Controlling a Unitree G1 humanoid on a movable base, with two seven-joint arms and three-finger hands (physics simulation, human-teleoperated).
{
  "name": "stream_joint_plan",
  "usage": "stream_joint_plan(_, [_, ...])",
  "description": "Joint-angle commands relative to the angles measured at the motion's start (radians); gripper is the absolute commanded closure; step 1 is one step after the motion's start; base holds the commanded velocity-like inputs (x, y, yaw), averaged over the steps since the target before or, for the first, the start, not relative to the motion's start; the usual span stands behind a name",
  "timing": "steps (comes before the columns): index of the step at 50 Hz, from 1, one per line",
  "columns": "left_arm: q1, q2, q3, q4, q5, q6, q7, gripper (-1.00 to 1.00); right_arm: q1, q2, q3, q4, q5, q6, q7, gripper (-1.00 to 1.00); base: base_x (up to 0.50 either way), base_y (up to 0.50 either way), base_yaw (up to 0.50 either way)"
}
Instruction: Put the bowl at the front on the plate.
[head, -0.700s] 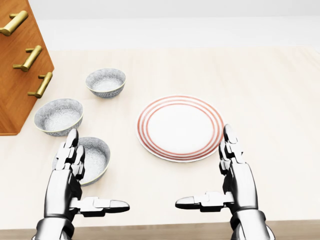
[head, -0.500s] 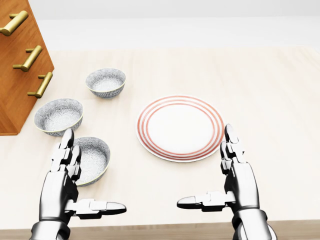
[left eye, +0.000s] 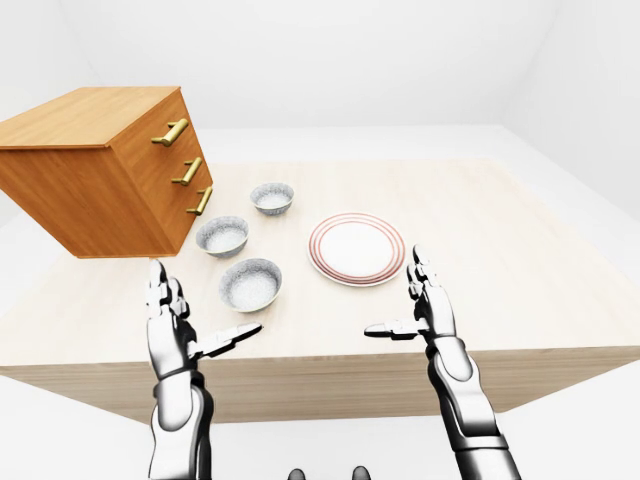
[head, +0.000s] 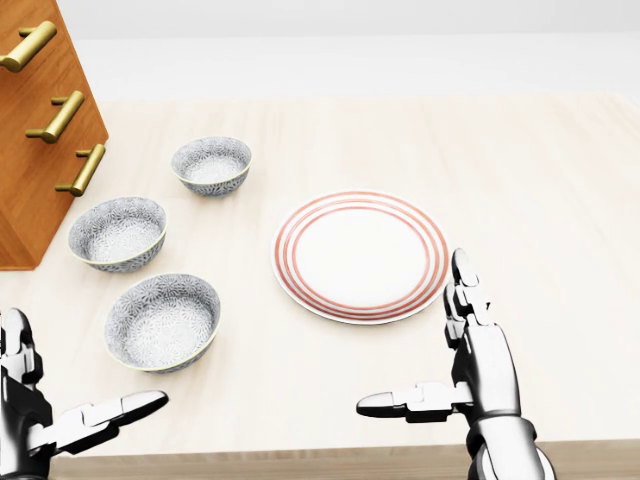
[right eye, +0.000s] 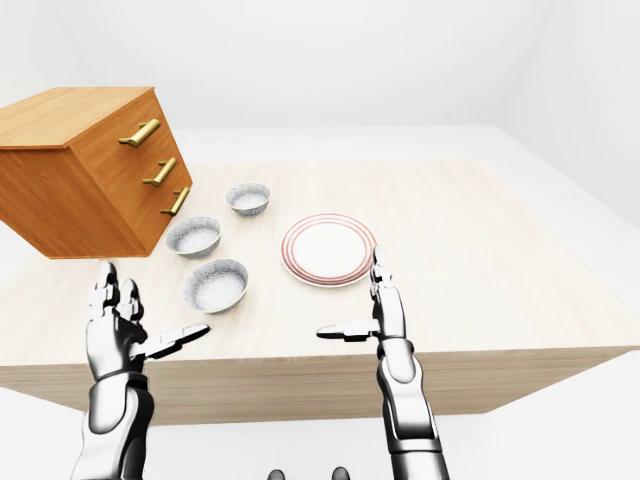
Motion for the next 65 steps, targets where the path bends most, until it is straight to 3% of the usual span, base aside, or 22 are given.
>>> stream_joint_plan(1, [0.059, -0.023, 0.126, -0.063, -0.038, 0.004, 0.146, -1.00, 0.001, 0.000, -0.001, -0.002, -0.009, 0.007, -0.007, -1.00, 0.00, 0.00, 0.00])
stream_joint_plan(3, [0.063, -0.027, 0.147, -0.063, -0.030, 0.002, 0.169, -1.00, -0.001, -0.001, 0.000, 0.002, -0.009, 0.005, -0.006, -1.00, 0.00, 0.00, 0.00])
stream_joint_plan(4, [0.061, -0.041, 0.181, -0.050, -0.006, 0.025, 0.246, -1.00, 0.000, 0.000, 0.000, -0.002, -0.010, 0.010, -0.008, -1.00, 0.00, 0.00, 0.00])
stream_joint_plan(7, [0.068, -0.047, 0.224, -0.053, -0.049, 0.074, 0.288, -1.00, -0.003, -0.001, -0.003, 0.011, -0.006, 0.002, -0.006, -1.00, 0.00, 0.00, 0.00])
stream_joint_plan(9, [0.066, -0.048, 0.264, -0.036, -0.084, 0.069, 0.317, -1.00, 0.003, 0.002, 0.000, -0.014, -0.005, 0.019, -0.010, -1.00, 0.00, 0.00, 0.00])
stream_joint_plan(10, [0.056, -0.050, 0.284, -0.017, -0.098, 0.019, 0.339, -1.00, 0.002, 0.002, -0.002, -0.010, -0.006, 0.018, -0.012, -1.00, 0.00, 0.00, 0.00])
stream_joint_plan(11, [0.055, -0.047, 0.319, -0.019, -0.136, 0.023, 0.364, -1.00, 0.006, 0.003, -0.003, -0.023, -0.007, 0.028, -0.021, -1.00, 0.00, 0.00, 0.00])
stream_joint_plan(12, [0.073, -0.032, 0.331, -0.040, -0.167, 0.085, 0.337, -1.00, 0.001, 0.001, -0.005, -0.004, 0.019, 0.020, 0.007, -1.00, 0.00, 0.00, 0.00])
stream_joint_plan(13, [0.075, -0.031, 0.346, -0.041, -0.180, 0.104, 0.337, -1.00, 0.000, 0.001, -0.007, 0.002, 0.009, 0.010, -0.006, -1.00, 0.00, 0.00, 0.00])
stream_joint_plan(14, [0.058, -0.023, 0.382, 0.004, -0.178, 0.069, 0.363, -1.00, 0.002, 0.002, -0.005, -0.013, 0.008, 0.022, -0.009, -1.00, 0.00, 0.00, 0.00])
stream_joint_plan(15, [0.055, -0.016, 0.394, 0.021, -0.172, 0.058, 0.370, -1.00, 0.001, 0.001, -0.004, -0.011, 0.008, 0.022, -0.009, -1.00, 0.00, 0.00, 0.00])
stream_joint_plan(16, [0.070, -0.015, 0.408, -0.011, -0.197, 0.115, 0.370, -1.00, -0.002, 0.000, -0.004, -0.001, 0.003, 0.016, -0.011, -1.00, 0.00, 0.00, 0.00])
stream_joint_plan(17, [0.077, -0.016, 0.417, -0.023, -0.210, 0.120, 0.350, -1.00, -0.004, 0.000, -0.003, 0.003, 0.001, 0.017, -0.011, -1.00, 0.00, 0.00, 0.00])
stream_joint_plan(19, [0.068, -0.011, 0.471, -0.039, -0.264, 0.098, 0.343, -1.00, -0.007, -0.001, -0.001, 0.007, -0.004, 0.019, -0.013, -1.00, 0.00, 0.00, 0.00])
stream_joint_plan(21, [0.052, 0.001, 0.488, -0.016, -0.219, 0.087, 0.372, -1.00, -0.005, -0.001, -0.001, 0.006, -0.005, 0.017, -0.011, -1.00, 0.00, 0.00, 0.00])
stream_joint_plan(23, [0.050, 0.014, 0.511, 0.024, -0.236, 0.119, 0.372, -1.00, -0.003, 0.000, -0.001, 0.000, -0.007, 0.021, -0.013, -1.00, 0.00, 0.00, 0.00])
stream_joint_plan(26, [0.073, 0.010, 0.541, 0.028, -0.304, 0.120, 0.348, -1.00, -0.002, 0.000, 0.000, -0.009, -0.008, 0.028, -0.012, -1.00, 0.00, 0.00, 0.00])
stream_joint_plan(31, [0.064, 0.011, 0.548, 0.034, -0.303, 0.120, 0.372, -1.00, -0.001, -0.001, -0.003, 0.001, -0.011, 0.022, -0.016, -1.00, 0.00, 0.00, 0.00])
stream_joint_plan(38, [0.071, -0.005, 0.547, 0.011, -0.305, 0.120, 0.372, -1.00, 0.007, 0.003, 0.003, -0.033, -0.014, 0.054, -0.018, -1.00, 0.00, 0.00, 0.00])
stream_joint_plan(42, [0.062, 0.006, 0.544, 0.024, -0.305, 0.120, 0.372, -1.00, 0.009, 0.002, -0.003, -0.026, 0.001, 0.036, -0.011, -1.00, 0.00, 0.00, 0.00])
stream_joint_plan(43, [0.064, 0.005, 0.544, 0.020, -0.302, 0.120, 0.372, -1.00, 0.017, 0.004, 0.002, -0.051, -0.007, 0.055, -0.017, -1.00, 0.00, 0.00, 0.00])
stream_joint_plan(65, [0.066, 0.005, 0.545, 0.019, -0.308, 0.120, 0.372, -1.00, 0.016, 0.004, 0.005, -0.049, -0.008, 0.053, -0.012, -1.00, 0.00, 0.00, 0.00])
